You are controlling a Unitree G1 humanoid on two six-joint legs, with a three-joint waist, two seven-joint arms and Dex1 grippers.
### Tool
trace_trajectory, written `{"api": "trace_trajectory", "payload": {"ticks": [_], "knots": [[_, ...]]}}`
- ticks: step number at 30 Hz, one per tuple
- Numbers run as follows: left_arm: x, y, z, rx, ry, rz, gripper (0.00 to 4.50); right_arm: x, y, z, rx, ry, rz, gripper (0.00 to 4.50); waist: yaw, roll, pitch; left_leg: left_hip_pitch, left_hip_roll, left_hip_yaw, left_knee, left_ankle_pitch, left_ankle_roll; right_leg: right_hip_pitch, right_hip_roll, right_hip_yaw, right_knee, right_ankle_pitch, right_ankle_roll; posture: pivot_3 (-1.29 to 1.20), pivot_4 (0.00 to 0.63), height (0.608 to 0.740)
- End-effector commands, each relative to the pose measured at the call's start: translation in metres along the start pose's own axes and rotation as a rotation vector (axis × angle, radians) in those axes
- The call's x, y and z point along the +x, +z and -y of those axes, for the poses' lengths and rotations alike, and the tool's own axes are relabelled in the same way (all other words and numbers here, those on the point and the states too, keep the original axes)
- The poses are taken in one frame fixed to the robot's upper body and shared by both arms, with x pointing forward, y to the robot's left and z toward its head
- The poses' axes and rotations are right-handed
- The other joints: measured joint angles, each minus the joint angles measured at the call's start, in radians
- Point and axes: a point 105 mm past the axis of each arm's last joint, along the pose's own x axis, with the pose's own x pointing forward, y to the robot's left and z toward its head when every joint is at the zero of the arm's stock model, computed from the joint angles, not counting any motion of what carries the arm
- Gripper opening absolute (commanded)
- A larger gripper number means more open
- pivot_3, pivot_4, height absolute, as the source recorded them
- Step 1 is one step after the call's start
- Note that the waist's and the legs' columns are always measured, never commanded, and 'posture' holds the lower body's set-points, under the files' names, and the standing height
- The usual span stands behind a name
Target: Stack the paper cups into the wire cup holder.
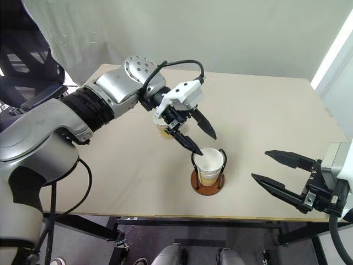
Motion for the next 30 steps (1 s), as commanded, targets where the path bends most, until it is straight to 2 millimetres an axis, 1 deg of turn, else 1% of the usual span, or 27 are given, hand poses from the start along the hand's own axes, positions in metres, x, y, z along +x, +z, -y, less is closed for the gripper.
{"api": "trace_trajectory", "payload": {"ticks": [1,2,4,6,7,9,10,12,13,19,23,25,28,30], "knots": [[-0.025,0.008,-0.009,0.015,0.091,0.019,3.04,0.001,0.004,0.003,-0.034,0.001,0.011,2.72,0.0,0.0,0.0,0.0,0.0,0.0,0.0,0.0,0.0,0.0,0.0,0.0,0.0,0.0,0.0,0.0,0.15,0.74],[-0.035,0.003,-0.013,-0.009,0.147,0.006,3.04,0.001,0.004,0.003,-0.035,0.003,0.013,2.72,0.0,0.0,0.0,0.0,0.0,0.0,0.0,0.0,0.0,0.0,0.0,0.0,0.0,0.0,0.0,0.0,0.15,0.74],[-0.057,-0.019,-0.019,-0.08,0.271,-0.067,3.04,0.002,0.003,0.005,-0.036,0.008,0.011,2.72,0.0,0.001,0.0,0.001,0.0,0.0,0.0,0.0,0.0,0.0,0.0,0.0,0.0,0.0,0.0,0.0,0.15,0.74],[-0.086,-0.068,-0.019,-0.224,0.491,-0.215,3.04,0.002,0.002,0.006,-0.033,0.019,0.011,2.72,-0.002,0.003,0.0,0.001,0.0,0.0,0.0,0.0,0.0,0.0,0.0,0.0,0.0,0.0,0.0,0.0,0.15,0.74],[-0.096,-0.084,-0.017,-0.269,0.569,-0.266,3.04,0.003,0.002,0.006,-0.033,0.024,0.011,2.72,-0.005,0.004,-0.001,0.002,0.0,0.0,0.0,0.0,0.0,0.0,0.0,0.001,0.0,0.0,0.0,0.0,0.15,0.74],[-0.108,-0.105,-0.014,-0.342,0.677,-0.307,3.04,0.004,0.002,0.006,-0.034,0.039,0.016,2.72,-0.009,0.005,-0.001,0.002,0.0,0.001,0.0,-0.001,-0.001,0.0,0.0,0.001,0.0,-0.001,0.0,0.0,0.15,0.74],[-0.113,-0.12,-0.011,-0.385,0.744,-0.331,3.04,0.005,0.002,0.007,-0.034,0.046,0.017,2.72,-0.008,0.004,-0.001,0.002,0.0,0.001,-0.001,-0.001,-0.001,0.0,0.0,0.001,0.0,-0.001,0.0,0.0,0.15,0.74],[-0.114,-0.141,-0.003,-0.473,0.812,-0.303,3.04,0.008,0.002,0.009,-0.037,0.062,0.014,2.72,-0.008,0.004,-0.001,0.001,0.0,0.001,0.0,-0.001,0.0,-0.001,0.0,0.001,0.0,-0.001,0.002,0.0,0.15,0.74],[-0.113,-0.145,-0.001,-0.494,0.821,-0.291,3.04,0.008,0.002,0.009,-0.038,0.065,0.013,2.72,-0.004,0.004,-0.001,0.001,-0.001,0.001,0.0,-0.001,0.0,-0.001,0.0,0.001,0.0,-0.001,0.002,0.0,0.15,0.74],[-0.105,-0.153,-0.001,-0.528,0.842,-0.247,3.04,0.01,0.004,0.012,-0.047,0.085,0.016,2.72,0.013,0.004,0.0,-0.001,-0.007,0.0,0.0,0.001,0.002,0.0,-0.003,0.001,0.0,-0.004,0.007,0.0,0.15,0.74],[-0.096,-0.16,-0.003,-0.547,0.866,-0.22,3.04,0.013,0.004,0.013,-0.049,0.097,0.015,2.72,0.012,0.004,0.0,0.0,-0.012,0.001,0.0,0.001,0.002,0.0,-0.006,0.005,0.0,-0.006,0.01,0.0,0.15,0.74],[-0.089,-0.166,-0.003,-0.562,0.861,-0.217,3.04,0.013,0.004,0.013,-0.051,0.101,0.015,2.72,0.011,0.004,0.0,0.001,-0.013,0.002,0.0,0.002,0.003,0.001,-0.006,0.006,0.0,-0.007,0.011,0.0,0.15,0.74],[-0.077,-0.176,-0.002,-0.576,0.862,-0.232,3.04,0.012,0.005,0.013,-0.054,0.103,0.01,2.72,0.01,0.004,0.0,0.001,-0.013,0.002,0.0,0.002,0.003,0.001,-0.006,0.007,0.0,-0.006,0.012,0.0,0.15,0.74],[-0.074,-0.182,-0.004,-0.572,0.887,-0.252,3.04,0.012,0.006,0.013,-0.056,0.104,0.008,2.72,0.01,0.004,0.0,0.002,-0.013,0.002,0.0,0.002,0.003,0.001,-0.006,0.008,0.0,-0.006,0.013,0.0,0.15,0.74]]}}
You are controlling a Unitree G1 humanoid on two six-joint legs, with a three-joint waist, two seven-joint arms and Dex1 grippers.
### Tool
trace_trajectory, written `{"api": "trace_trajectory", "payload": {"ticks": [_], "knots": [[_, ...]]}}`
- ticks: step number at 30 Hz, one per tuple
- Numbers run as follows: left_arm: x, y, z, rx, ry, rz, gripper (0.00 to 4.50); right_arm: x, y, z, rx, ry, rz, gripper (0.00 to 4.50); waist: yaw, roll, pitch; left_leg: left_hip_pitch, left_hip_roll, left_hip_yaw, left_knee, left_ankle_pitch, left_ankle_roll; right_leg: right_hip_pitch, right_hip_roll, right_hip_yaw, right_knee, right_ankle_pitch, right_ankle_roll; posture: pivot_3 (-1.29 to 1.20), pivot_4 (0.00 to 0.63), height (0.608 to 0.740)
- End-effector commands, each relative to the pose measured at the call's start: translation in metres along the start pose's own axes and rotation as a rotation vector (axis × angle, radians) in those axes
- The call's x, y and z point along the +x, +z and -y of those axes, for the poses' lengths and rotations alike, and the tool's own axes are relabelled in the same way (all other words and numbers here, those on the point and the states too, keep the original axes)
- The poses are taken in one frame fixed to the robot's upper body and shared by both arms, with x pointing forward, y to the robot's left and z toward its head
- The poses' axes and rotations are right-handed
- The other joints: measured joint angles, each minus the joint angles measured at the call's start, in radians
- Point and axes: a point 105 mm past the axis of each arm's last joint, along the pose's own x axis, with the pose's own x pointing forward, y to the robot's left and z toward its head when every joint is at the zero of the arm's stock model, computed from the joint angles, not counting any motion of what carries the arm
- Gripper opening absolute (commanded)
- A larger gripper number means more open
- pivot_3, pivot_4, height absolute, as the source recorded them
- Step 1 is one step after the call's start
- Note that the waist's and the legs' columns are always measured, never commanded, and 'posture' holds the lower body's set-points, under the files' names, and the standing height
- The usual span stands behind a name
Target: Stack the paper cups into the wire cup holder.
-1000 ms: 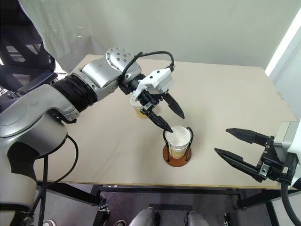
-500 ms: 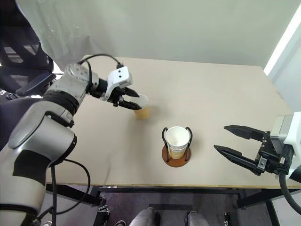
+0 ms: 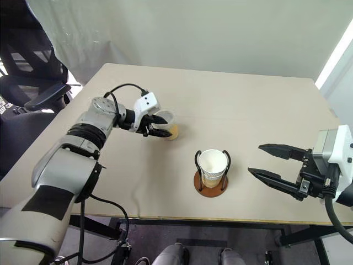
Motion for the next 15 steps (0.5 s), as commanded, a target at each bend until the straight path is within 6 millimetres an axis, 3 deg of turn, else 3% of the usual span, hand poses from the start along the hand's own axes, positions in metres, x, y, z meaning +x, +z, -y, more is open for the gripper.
{"api": "trace_trajectory", "payload": {"ticks": [1,4,6,8,14,15], "knots": [[0.004,0.006,-0.006,0.036,0.07,0.014,3.04,-0.003,0.007,0.0,-0.035,0.0,0.003,2.72,0.0,0.0,0.0,0.0,0.0,0.0,0.0,0.0,0.0,0.0,0.0,0.0,0.0,0.0,0.0,0.0,0.15,0.74],[0.009,0.007,-0.007,0.045,0.098,0.011,3.04,-0.004,0.007,-0.001,-0.032,-0.006,-0.005,2.72,0.0,0.0,0.0,0.0,0.0,0.0,0.0,0.0,0.001,0.0,0.0,0.0,0.0,0.0,0.0,0.0,0.15,0.74],[0.01,0.008,-0.006,0.055,0.095,0.01,2.7,-0.005,0.006,-0.001,-0.03,-0.011,-0.011,2.72,0.0,0.0,0.0,0.001,0.0,0.0,0.0,0.0,0.001,0.0,0.0,0.001,0.0,0.0,0.001,0.0,0.15,0.74],[0.009,0.01,-0.005,0.065,0.085,0.01,2.18,-0.006,0.006,-0.002,-0.029,-0.015,-0.018,2.72,0.0,0.0,0.0,0.001,0.0,0.0,0.0,0.0,0.001,0.0,0.0,0.001,0.0,0.0,0.001,0.0,0.15,0.74],[-0.007,0.028,-0.007,0.114,0.023,0.04,0.04,-0.007,0.006,-0.001,-0.026,-0.02,-0.019,2.72,-0.001,0.0,0.0,0.001,0.0,0.0,0.0,-0.001,0.004,0.0,0.0,0.001,0.0,0.001,0.0,0.0,0.15,0.74],[-0.011,0.031,-0.005,0.124,-0.005,0.047,0.04,-0.007,0.007,-0.001,-0.028,-0.019,-0.015,2.72,-0.001,0.0,0.0,0.001,0.0,0.0,0.0,-0.002,0.004,0.0,0.0,0.001,0.0,0.001,0.0,0.0,0.15,0.74]]}}
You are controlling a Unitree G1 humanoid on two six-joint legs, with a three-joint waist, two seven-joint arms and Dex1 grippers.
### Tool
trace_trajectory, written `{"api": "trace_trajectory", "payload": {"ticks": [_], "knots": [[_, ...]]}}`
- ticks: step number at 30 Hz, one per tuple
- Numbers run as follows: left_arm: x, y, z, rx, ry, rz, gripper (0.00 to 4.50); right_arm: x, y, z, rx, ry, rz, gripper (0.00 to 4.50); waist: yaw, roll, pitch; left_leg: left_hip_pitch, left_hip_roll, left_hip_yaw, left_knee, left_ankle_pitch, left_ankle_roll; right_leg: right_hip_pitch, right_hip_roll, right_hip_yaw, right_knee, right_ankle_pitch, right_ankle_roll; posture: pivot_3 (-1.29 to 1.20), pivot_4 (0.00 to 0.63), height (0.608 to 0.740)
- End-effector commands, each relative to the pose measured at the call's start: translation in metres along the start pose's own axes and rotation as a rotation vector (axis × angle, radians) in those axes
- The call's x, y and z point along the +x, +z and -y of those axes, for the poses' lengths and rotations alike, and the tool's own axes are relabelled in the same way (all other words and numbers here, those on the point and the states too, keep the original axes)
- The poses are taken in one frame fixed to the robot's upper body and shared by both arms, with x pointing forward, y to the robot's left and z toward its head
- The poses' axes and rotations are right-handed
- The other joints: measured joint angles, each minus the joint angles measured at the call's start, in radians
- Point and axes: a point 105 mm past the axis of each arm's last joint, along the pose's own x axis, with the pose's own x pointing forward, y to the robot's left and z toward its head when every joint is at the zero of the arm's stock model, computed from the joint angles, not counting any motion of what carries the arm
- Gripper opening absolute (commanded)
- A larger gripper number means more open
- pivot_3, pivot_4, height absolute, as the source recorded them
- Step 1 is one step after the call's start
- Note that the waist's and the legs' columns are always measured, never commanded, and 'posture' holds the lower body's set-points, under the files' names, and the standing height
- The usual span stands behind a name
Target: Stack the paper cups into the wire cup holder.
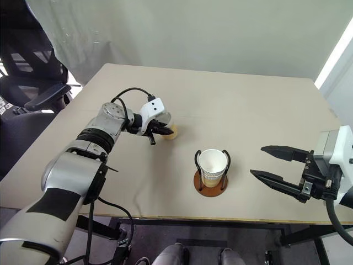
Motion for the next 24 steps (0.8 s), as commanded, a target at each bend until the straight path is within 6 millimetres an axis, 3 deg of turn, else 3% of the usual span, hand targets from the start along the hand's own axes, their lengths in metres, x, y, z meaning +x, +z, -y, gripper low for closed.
{"api": "trace_trajectory", "payload": {"ticks": [1,5,11,15,19,24], "knots": [[-0.02,0.031,-0.005,0.084,-0.051,0.067,0.04,-0.003,0.008,0.001,-0.034,-0.005,0.021,2.72,0.0,0.0,0.0,0.0,0.0,0.0,0.0,-0.001,0.002,0.0,0.0,0.0,0.0,0.0,0.0,0.0,0.15,0.74],[-0.04,0.063,0.006,0.118,-0.234,0.164,0.04,-0.006,0.012,0.001,-0.04,0.001,0.042,2.72,0.0,0.0,0.0,-0.001,0.0,0.0,0.0,-0.002,0.003,0.0,0.0,0.0,0.0,0.0,0.0,0.0,0.15,0.74],[-0.068,0.134,0.023,0.265,-0.376,0.308,0.04,-0.015,0.013,0.002,-0.045,-0.015,0.032,2.72,-0.001,0.0,0.0,-0.002,-0.002,0.0,0.0,-0.004,0.006,-0.002,-0.005,0.0,-0.001,0.0,-0.001,0.0,0.15,0.74],[-0.088,0.18,0.055,0.411,-0.518,0.455,0.04,-0.015,0.011,0.002,-0.045,-0.036,0.028,2.72,-0.005,0.001,0.0,-0.002,-0.002,0.004,-0.001,-0.005,0.008,-0.002,-0.013,-0.005,0.001,0.0,0.0,0.0,0.15,0.74],[-0.107,0.199,0.102,0.514,-0.751,0.53,0.04,-0.014,0.009,0.0,-0.047,-0.053,0.028,2.72,-0.01,0.001,0.0,-0.001,-0.002,0.013,-0.001,-0.007,0.01,-0.004,-0.015,-0.006,0.001,0.0,0.001,0.0,0.15,0.74],[-0.1,0.187,0.135,0.567,-0.927,0.452,0.04,-0.01,0.009,-0.005,-0.047,-0.07,0.036,2.72,-0.009,0.004,0.0,0.003,-0.003,0.018,0.0,-0.009,0.014,0.002,-0.019,-0.004,0.0,-0.002,0.005,0.0,0.15,0.74]]}}
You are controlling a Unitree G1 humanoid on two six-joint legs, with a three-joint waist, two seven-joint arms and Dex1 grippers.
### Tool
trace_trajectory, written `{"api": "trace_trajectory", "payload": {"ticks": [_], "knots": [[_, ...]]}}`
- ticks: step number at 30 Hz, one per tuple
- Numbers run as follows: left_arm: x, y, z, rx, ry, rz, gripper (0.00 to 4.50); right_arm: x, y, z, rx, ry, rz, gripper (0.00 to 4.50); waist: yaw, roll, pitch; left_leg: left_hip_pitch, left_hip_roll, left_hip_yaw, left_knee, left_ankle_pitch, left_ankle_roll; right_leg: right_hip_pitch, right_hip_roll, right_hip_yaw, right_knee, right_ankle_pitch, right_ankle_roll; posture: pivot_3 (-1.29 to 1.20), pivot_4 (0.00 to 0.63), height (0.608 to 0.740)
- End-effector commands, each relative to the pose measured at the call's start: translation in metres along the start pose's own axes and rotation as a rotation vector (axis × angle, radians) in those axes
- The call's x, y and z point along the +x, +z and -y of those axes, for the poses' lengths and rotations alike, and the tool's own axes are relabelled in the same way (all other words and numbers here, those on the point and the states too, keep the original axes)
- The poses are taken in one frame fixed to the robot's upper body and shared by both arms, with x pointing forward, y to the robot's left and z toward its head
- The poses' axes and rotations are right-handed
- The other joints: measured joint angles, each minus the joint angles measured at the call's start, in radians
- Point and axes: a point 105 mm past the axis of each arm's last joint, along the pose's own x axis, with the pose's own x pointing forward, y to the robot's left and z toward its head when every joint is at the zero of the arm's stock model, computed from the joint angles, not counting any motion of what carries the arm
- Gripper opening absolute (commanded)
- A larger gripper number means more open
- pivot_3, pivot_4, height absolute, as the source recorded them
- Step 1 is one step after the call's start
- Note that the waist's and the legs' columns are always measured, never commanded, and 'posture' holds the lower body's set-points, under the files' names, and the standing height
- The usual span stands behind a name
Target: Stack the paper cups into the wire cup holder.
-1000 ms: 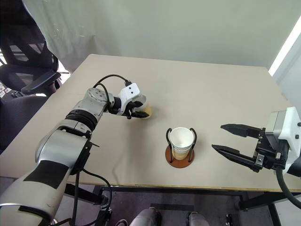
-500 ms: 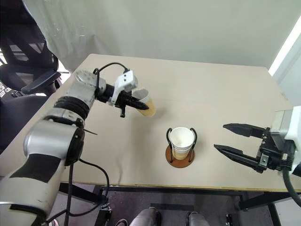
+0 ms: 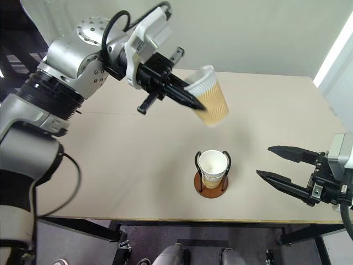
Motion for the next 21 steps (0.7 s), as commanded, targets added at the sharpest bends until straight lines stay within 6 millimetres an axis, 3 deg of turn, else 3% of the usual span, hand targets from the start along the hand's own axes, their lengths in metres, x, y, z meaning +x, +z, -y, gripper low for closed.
{"api": "trace_trajectory", "payload": {"ticks": [1,8,21], "knots": [[0.016,-0.003,0.011,-0.001,-0.132,-0.018,0.04,0.0,0.005,-0.002,-0.036,-0.038,0.019,2.72,0.001,0.001,0.001,0.002,0.0,0.0,0.0,-0.001,0.002,0.002,-0.001,0.0,0.0,0.0,0.0,0.0,0.15,0.74],[0.029,-0.041,0.001,-0.027,-0.156,-0.16,0.04,-0.001,0.005,-0.01,-0.029,-0.068,0.023,2.72,-0.001,0.002,0.002,0.008,-0.002,0.001,0.001,0.0,0.003,0.009,-0.002,0.002,0.0,-0.002,-0.002,0.0,0.15,0.74],[0.04,-0.052,0.001,-0.032,-0.203,-0.196,0.04,-0.004,0.005,-0.014,-0.02,-0.091,0.017,2.72,-0.002,0.002,0.003,0.008,-0.002,0.002,0.001,-0.005,0.002,0.009,-0.002,0.001,-0.001,-0.005,0.004,0.0,0.15,0.74]]}}
